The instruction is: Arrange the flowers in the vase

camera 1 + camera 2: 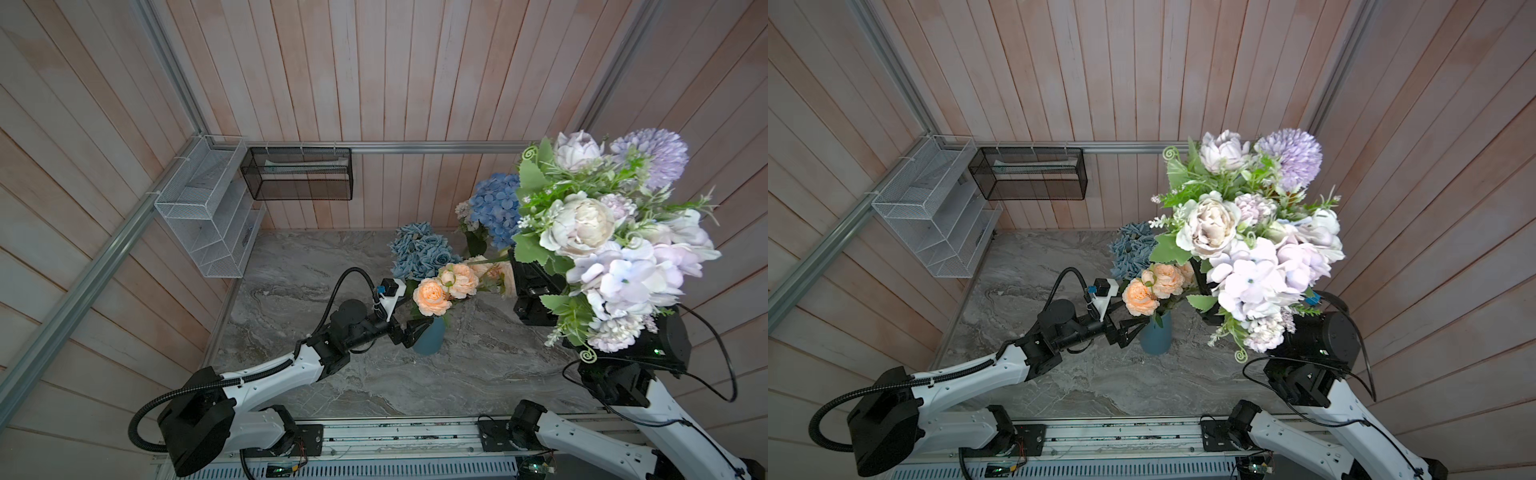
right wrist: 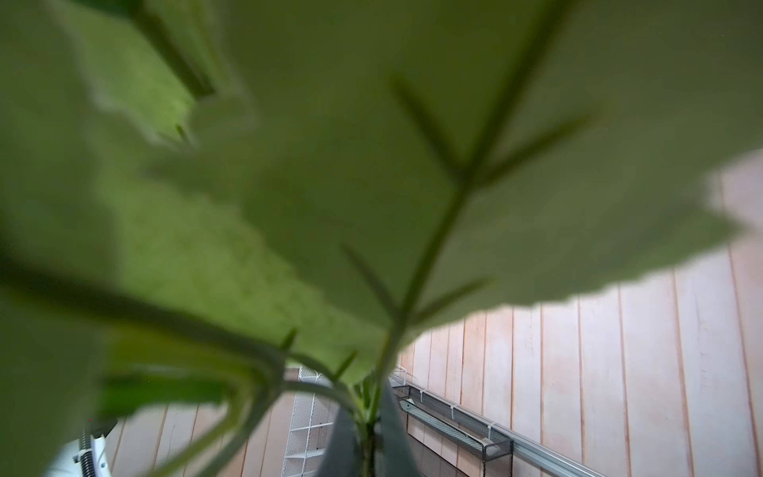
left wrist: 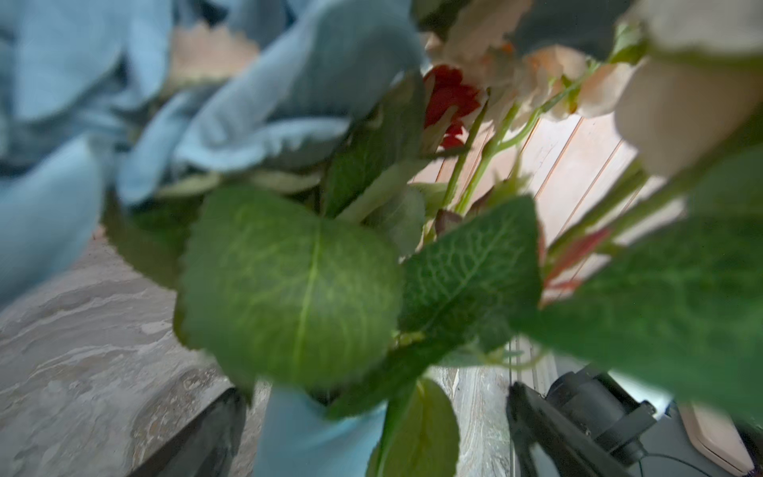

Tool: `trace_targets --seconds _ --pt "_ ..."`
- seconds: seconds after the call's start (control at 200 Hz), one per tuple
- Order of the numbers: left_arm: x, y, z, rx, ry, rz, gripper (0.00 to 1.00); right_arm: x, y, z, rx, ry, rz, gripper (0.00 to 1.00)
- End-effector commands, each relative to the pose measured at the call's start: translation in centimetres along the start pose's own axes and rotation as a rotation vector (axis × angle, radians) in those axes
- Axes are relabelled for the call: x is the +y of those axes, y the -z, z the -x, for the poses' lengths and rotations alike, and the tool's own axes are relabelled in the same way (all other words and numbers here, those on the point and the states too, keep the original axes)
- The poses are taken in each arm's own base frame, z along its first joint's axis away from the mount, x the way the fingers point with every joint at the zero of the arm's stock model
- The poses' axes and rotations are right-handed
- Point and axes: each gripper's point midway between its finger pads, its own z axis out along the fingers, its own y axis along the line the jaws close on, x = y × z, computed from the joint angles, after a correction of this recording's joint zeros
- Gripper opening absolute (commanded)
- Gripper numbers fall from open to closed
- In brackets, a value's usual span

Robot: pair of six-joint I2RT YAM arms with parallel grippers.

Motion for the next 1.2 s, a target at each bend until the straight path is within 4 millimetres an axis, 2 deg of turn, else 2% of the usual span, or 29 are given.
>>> trace_targets --seconds 0.0,0.18,0.335,0.535,0.785,1.045,1.195 --pt "-1.6 -0.8 3.6 -0.102 -0.016 -0.066 1.0 -1.2 1.9 -0.7 0.029 -0.011 -0.092 0.0" --pt "-1.5 -1.9 5.4 -0.138 -0.029 -0.06 1.0 -1.6 4.9 -2.5 0.1 -0.036 -0.144 0.0" --pt "0.0 -2.3 6.7 -0.165 -0.022 0.011 1.0 -0.6 6.5 -4.6 0.149 -0.105 -0.107 0.0" --pt "1.5 -1.6 8.0 -0.204 0.035 0.057 1.0 0.3 7.9 -9.0 0.241 -0.16 -0.08 0.0" --pt "2.0 -1.3 7.4 -0.198 0.057 0.073 0.99 0.5 10.0 -13.5 0.194 -0.144 -0.089 0.0" --pt "2.1 -0.9 6.9 -0.19 0.079 0.08 0.99 0.6 10.7 -15.7 0.133 -0.071 -0.083 0.0" --pt "2.2 -0.7 6.8 -0.193 0.092 0.083 0.98 1.8 10.7 -17.3 0.154 0.03 -0.008 0.0"
